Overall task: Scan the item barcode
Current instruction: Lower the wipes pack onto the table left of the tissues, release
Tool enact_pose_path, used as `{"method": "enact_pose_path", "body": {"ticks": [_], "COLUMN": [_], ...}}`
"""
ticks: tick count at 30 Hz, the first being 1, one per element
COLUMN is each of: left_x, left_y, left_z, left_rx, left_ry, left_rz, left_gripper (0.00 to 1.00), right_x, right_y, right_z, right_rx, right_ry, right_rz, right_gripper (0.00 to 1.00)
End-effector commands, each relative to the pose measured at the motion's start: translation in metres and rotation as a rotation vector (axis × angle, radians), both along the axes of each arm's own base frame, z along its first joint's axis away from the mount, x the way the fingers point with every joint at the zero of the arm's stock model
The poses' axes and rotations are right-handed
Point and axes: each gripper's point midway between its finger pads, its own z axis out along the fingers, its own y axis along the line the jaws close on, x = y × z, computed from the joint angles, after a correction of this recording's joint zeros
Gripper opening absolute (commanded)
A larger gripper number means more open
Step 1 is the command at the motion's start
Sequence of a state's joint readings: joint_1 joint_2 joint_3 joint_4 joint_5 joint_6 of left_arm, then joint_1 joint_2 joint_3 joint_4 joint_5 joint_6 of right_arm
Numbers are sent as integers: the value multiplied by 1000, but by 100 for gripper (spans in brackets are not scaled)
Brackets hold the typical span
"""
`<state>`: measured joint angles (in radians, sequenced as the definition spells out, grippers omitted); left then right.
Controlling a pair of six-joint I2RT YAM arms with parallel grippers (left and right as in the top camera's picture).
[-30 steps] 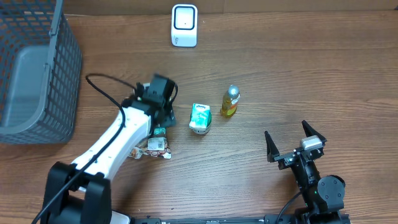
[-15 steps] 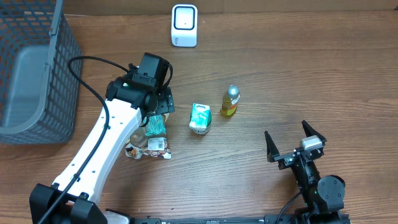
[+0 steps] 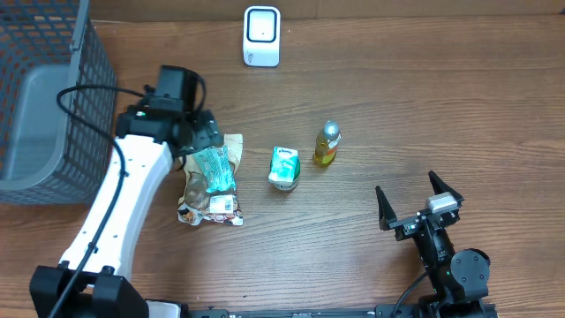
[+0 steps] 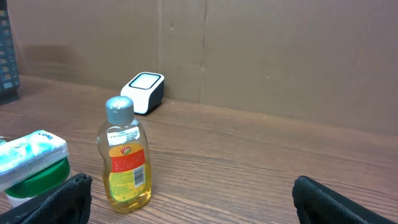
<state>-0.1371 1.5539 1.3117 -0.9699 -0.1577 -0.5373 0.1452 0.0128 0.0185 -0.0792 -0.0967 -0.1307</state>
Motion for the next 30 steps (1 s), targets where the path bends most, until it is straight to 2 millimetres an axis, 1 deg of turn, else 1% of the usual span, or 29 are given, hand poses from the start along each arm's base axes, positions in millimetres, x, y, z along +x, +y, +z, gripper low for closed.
{"method": "enact_pose_path", "body": {"ticks": [1, 4, 6, 11, 15, 17, 21, 26, 28, 30], "left_x": [-3, -11, -19, -44, -55, -58, -58, -53, -53, -54], "left_y": [-13, -21, -24, -40, -50, -50, -48, -49, -43, -38], "left_z": [-2, -11, -21, -51, -68, -75, -83, -84, -86, -88], "left_rx": [-105, -144, -164, -265, -332, -329, -327, -342, -320, -296], "left_ry": [18, 55, 89, 176, 205, 212, 205, 184, 185, 186], "left_rz": [-71, -123, -129, -153, -161, -159, -143, -92, -54, -12], "left_gripper": [85, 66, 60, 61, 61, 60, 56, 51, 48, 50], "right_x": [0, 0, 0, 0, 0, 0, 0, 0, 0, 0], "right_y": [-2, -2, -2, -2, -2, -2, -2, -2, -2, -2], "right_z": [-2, -2, -2, -2, -2, -2, -2, -2, -2, -2], "right_rx": [2, 2, 2, 2, 2, 2, 2, 2, 2, 2], "right_ry": [-1, -2, -1, -1, -1, -1, -1, -1, -1, -1], "right_rz": [-9, -9, -9, -9, -9, -9, -9, -9, -9, -9], "right_gripper": [100, 100, 100, 100, 100, 100, 100, 100, 100, 100]}}
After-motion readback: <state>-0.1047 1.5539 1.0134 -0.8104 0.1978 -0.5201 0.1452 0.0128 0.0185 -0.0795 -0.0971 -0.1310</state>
